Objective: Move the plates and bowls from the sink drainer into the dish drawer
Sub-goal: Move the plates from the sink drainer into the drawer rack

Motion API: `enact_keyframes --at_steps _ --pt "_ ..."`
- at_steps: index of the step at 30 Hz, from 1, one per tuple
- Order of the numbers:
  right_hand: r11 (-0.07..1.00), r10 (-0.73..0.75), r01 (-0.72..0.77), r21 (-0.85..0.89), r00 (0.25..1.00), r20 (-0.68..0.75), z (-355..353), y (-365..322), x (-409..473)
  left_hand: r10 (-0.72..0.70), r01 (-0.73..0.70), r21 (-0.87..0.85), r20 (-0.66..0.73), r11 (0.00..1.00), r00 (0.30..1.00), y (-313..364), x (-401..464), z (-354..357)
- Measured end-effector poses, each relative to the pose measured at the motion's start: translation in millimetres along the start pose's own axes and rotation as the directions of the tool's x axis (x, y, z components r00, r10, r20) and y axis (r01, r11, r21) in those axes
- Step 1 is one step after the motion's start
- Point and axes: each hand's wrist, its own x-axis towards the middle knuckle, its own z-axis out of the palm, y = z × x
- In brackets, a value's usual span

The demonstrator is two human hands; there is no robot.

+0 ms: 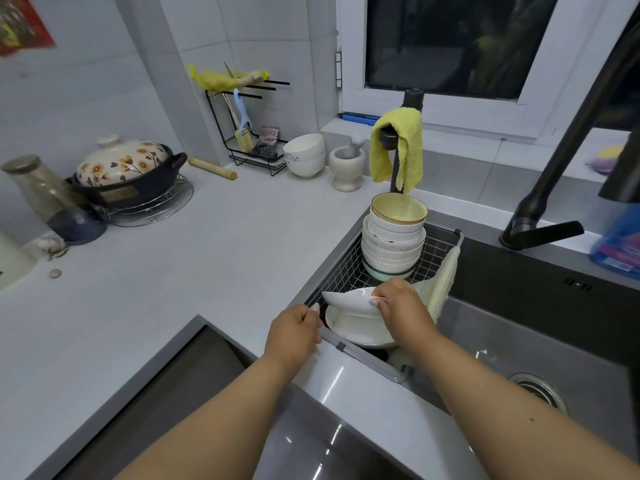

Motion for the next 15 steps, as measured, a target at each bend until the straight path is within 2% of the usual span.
enact_keyframes --at_steps 4,8,12,15 --pt "0.997 0.032 -0.029 0.065 0.999 -0.032 -11.9 -11.0 4.1 -0.042 0.042 0.009 0.011 0.999 0.999 -0.7 -3.6 -5.7" --pt "0.996 -0.008 0.011 0.091 0.999 -0.033 -33.2 -35.3 9.5 -0.198 0.197 -0.222 0.016 0.955 0.980 11.1 -3.2 -11.9" --pt "0.989 -0.117 0.117 0.090 0.993 -0.012 -59.5 -69.9 11.0 -0.325 0.344 -0.446 0.120 0.826 0.938 32.1 -3.8 -21.5" --pt "0.969 -0.238 0.237 0.068 0.971 0.003 -73.0 -94.4 8.0 -0.367 0.444 -0.627 0.258 0.640 0.894 43.2 -0.3 -34.5"
